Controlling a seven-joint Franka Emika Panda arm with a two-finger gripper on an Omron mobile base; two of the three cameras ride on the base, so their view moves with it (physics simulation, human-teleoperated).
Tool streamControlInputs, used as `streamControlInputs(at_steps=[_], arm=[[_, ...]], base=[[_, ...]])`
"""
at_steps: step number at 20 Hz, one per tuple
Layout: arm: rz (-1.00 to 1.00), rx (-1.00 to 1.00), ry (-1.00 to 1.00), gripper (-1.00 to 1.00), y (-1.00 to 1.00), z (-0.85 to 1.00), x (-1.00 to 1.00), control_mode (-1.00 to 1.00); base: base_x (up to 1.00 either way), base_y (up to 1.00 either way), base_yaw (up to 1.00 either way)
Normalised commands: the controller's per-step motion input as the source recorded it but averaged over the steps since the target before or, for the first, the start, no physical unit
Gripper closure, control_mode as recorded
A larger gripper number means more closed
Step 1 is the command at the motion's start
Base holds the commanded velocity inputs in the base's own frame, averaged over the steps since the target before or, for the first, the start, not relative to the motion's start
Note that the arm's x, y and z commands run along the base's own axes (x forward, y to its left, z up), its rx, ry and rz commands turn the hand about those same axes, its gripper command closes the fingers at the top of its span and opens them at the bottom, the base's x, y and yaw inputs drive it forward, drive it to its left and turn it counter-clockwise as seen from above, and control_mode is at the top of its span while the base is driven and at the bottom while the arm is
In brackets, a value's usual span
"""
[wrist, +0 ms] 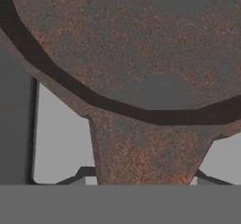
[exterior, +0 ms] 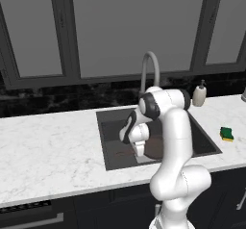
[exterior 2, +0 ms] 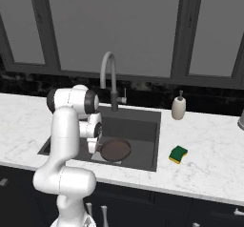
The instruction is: Pick the pan and sponge and place them into the sink. Then turn on the water.
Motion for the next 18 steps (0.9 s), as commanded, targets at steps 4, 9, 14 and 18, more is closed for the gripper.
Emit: streamControlInputs(at_steps=[4, 9, 14, 18], arm=[[-0.06, 0.00, -0.01, 1.00, 0.00, -0.24, 0.16, -1.00], [-0.02, 0.00, 0.00, -1.00, 0.00, -0.06, 0.01, -1.00], [0.02, 0.00, -0.04, -1.00, 0.03, 0.05, 0.00, -1.00], [0.03, 0.00, -0.10, -1.00, 0.00, 0.61, -0.16, -1.00]], base=[[0.00, 0.00, 0.00], [0.00, 0.00, 0.00], [0.00, 0.00, 0.00], [0.00, 0.00, 0.00]])
